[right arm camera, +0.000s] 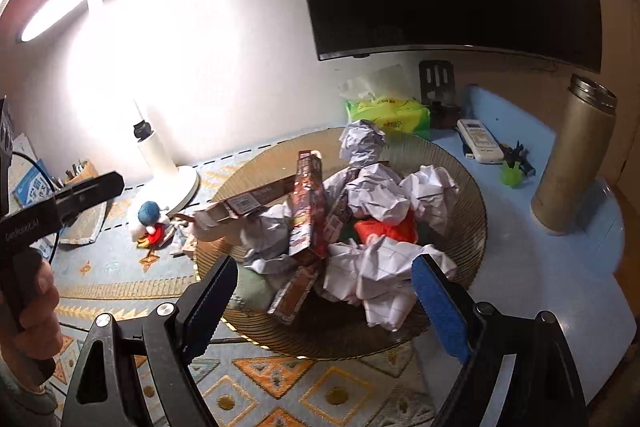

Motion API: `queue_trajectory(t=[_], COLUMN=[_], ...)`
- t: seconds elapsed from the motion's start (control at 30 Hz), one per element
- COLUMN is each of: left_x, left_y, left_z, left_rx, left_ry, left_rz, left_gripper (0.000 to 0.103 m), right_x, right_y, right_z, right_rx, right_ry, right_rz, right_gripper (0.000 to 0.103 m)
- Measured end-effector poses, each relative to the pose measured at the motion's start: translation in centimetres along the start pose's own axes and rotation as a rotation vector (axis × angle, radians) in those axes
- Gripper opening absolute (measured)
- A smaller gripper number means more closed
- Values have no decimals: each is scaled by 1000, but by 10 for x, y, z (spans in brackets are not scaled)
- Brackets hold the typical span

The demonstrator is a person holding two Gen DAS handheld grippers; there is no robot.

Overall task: Organize objects
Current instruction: 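Move both tools back toward the plush duck and pink box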

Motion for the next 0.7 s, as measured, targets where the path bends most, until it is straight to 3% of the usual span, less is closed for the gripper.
queue_trajectory(t=[0.17, 0.37, 0.53, 0.7], left_x=[-23, -17, -6, 4], left_y=[37, 91, 118, 130], left_z=[59, 120, 139, 143], left_rx=[-68, -120, -112, -113], left_ry=[-118, -286, -340, -365], left_rz=[14, 68, 94, 131], left_gripper=[94, 94, 94, 94], right_x=[0, 25, 54, 76], right_y=[12, 45, 71, 83], right_z=[45, 103, 135, 141], right_rx=[-57, -139, -223, -229], right_ry=[-56, -101, -97, -83], right_rz=[22, 92, 154, 194], right_gripper=[88, 89, 89, 89])
Point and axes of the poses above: each gripper's, at about its wrist camera, not at the fingertips, and x roughly the way its jaws point, z to its left, y to its underside, the point moved 4 cm from there along x, roughly the way its jaws point, and after that the axes turned 1 degree about -x, right-handed, at the moved point
